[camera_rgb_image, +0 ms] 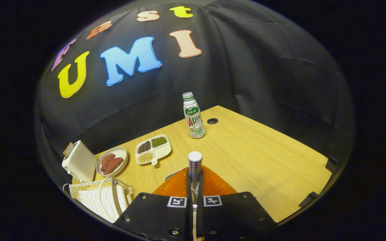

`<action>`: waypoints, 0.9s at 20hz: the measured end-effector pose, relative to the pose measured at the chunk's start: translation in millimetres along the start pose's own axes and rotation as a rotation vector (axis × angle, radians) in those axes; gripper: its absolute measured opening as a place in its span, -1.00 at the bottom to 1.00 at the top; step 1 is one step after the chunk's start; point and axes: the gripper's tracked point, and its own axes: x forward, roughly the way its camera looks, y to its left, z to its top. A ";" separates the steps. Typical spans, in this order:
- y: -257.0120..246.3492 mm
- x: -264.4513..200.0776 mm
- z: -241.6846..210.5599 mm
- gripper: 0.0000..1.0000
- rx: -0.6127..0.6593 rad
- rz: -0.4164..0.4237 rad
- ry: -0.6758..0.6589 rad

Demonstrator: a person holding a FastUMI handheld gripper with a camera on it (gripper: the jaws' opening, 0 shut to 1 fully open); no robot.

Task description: Take the plate from the dish rack, then take the spoon from the basket and place it into the plate.

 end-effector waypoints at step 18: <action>131.8 -158.7 46.5 -0.92 -0.551 0.128 -0.192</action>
